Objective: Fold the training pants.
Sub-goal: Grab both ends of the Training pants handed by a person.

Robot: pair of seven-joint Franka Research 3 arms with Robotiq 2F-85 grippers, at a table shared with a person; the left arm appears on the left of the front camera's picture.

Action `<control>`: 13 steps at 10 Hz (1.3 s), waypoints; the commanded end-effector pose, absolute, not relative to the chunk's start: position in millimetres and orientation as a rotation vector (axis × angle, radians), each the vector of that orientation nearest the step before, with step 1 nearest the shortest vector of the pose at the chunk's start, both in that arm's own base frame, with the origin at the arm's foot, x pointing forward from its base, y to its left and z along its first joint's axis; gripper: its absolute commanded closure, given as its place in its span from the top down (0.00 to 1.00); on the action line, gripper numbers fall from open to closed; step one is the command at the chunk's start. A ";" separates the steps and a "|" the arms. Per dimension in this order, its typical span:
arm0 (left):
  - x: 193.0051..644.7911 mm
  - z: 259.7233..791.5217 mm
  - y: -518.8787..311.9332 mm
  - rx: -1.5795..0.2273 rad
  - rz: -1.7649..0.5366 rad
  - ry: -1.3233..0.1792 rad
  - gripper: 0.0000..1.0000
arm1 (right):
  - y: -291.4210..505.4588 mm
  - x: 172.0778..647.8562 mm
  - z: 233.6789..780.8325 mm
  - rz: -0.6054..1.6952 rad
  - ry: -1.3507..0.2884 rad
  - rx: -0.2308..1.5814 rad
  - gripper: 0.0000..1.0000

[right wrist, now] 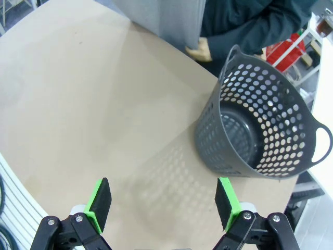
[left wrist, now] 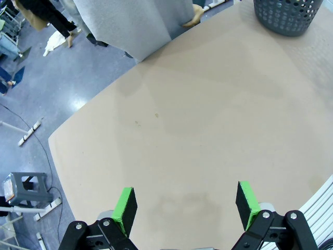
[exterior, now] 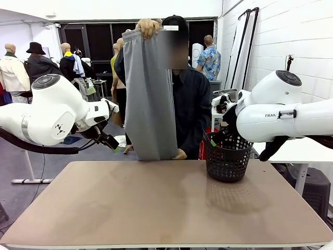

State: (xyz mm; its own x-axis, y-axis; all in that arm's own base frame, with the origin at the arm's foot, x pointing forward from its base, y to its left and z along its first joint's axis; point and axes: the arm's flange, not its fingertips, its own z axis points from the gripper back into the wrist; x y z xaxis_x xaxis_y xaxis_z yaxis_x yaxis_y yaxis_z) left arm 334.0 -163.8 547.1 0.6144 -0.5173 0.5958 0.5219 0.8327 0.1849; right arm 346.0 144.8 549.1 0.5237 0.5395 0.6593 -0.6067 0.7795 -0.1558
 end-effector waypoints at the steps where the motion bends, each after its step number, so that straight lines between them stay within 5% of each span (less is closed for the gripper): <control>1: 334.2 547.0 -163.8 -0.003 -0.610 -0.685 1.00 | 144.7 346.2 549.4 0.687 -0.757 0.097 1.00; 13: 334.2 547.0 -163.8 -0.003 -0.610 -0.685 1.00 | 144.7 346.2 549.4 0.687 -0.757 0.097 1.00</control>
